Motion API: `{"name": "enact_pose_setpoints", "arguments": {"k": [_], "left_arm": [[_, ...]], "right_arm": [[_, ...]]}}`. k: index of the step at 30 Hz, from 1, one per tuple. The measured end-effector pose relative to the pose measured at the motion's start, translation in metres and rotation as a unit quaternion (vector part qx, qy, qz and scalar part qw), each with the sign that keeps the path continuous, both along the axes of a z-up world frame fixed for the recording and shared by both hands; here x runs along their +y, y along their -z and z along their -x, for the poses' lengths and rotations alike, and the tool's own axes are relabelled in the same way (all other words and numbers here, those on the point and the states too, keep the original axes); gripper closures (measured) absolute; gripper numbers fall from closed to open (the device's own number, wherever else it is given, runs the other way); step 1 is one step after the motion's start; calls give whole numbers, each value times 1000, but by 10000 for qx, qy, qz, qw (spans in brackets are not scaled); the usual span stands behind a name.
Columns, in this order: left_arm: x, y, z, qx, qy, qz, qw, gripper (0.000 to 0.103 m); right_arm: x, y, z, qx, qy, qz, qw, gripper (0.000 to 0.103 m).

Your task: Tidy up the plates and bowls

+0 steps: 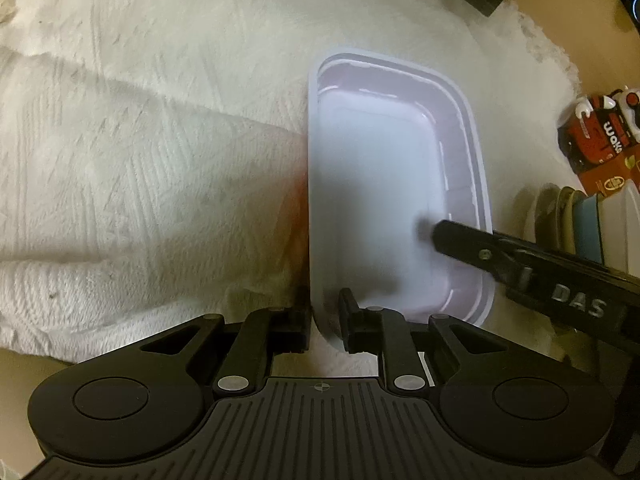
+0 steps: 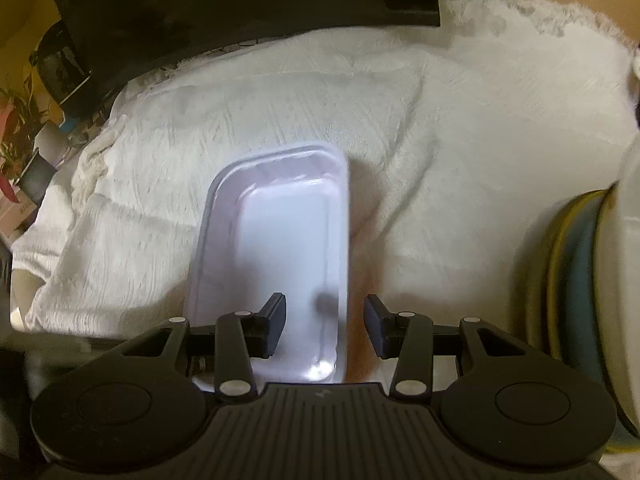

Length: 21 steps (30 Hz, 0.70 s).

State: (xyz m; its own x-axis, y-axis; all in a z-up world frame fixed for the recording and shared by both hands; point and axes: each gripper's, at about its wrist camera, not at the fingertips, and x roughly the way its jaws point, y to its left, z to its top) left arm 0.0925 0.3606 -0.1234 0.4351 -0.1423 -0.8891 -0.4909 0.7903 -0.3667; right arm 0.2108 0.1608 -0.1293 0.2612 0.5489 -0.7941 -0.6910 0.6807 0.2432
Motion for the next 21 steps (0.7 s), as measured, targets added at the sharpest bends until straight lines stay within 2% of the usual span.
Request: {"name": "enact_pose_setpoints", "arguments": {"k": [6,10,13,15,18,21], "left_arm": [[1,1,5,-14,-118,76,9999,85],[-5,1,6,-4,18,180,9998,84],[-12,4,16,72,335,459,9984,85],[-11,3,23,71,329,621,9975,85],[-6,-11,30,-152,302,427,9985,85],[1,-18,21,-242,144,284,9992,84]], "right_arm": [[3,19,1,379,-150,192,9990,74],[-3,20,10,361,-324,310,9983,78],[-16,19,20,337,-513,452,9971,78],[-25,18,29,212,-646,599,9959,79],[-33,15,37,-69,-735,720,9947,79],[-32,9,33,-120,-682,599,9958,79]]}}
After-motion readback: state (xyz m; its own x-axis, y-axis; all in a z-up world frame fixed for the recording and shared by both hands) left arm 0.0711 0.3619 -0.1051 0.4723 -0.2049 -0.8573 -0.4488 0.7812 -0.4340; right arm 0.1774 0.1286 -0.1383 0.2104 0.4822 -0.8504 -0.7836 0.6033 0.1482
